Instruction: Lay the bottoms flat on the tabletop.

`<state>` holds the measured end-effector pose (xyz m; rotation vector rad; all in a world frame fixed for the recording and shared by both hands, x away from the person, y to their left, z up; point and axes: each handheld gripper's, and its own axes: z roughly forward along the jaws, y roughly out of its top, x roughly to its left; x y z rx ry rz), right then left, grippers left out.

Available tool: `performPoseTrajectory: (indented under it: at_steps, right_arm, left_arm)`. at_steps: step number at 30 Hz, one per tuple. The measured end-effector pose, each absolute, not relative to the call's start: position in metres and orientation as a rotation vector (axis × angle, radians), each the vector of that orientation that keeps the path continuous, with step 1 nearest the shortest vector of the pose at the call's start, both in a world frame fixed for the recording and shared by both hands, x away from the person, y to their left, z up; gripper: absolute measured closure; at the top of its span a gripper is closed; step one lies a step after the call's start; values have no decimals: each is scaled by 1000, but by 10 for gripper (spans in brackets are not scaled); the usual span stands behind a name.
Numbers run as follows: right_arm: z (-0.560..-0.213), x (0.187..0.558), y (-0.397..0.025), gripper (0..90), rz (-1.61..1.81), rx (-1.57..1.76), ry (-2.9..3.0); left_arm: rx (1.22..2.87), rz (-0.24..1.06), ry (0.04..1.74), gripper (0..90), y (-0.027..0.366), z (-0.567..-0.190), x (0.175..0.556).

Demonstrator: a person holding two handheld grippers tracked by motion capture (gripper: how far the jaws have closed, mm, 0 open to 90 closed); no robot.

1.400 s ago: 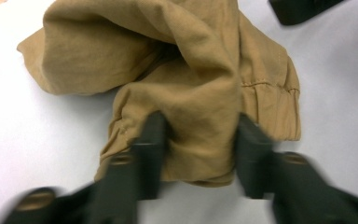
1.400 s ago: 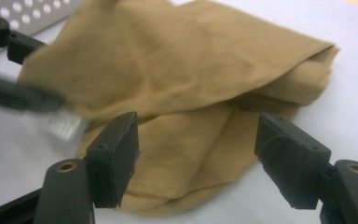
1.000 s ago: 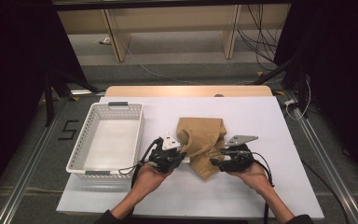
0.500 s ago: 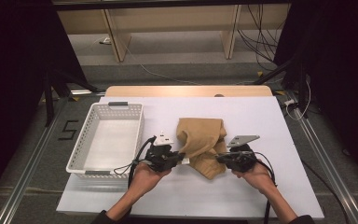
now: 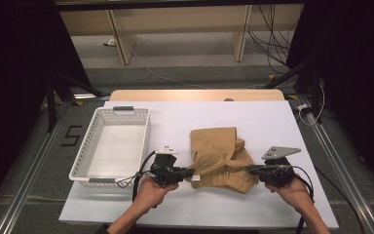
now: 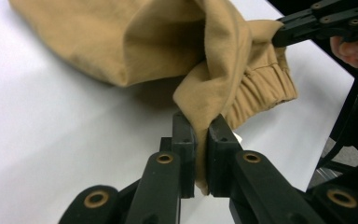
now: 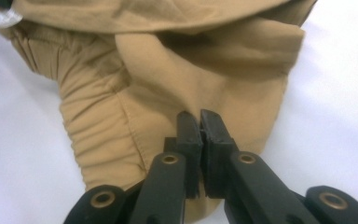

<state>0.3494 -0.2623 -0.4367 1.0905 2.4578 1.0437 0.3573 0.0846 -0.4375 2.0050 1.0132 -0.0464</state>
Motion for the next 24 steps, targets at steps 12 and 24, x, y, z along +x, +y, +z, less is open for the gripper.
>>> performPoseTrajectory:
  at_steps: [12, 24]
  right_arm:
    - [-458, 337, -246, 875, 968, 1051, 2570]
    - [-461, 335, -242, 763, 955, 1044, 2598]
  left_arm:
    - [2047, -58, 1071, 833, 102, -458, 344]
    - [2086, -83, 1073, 835, 105, -457, 339]
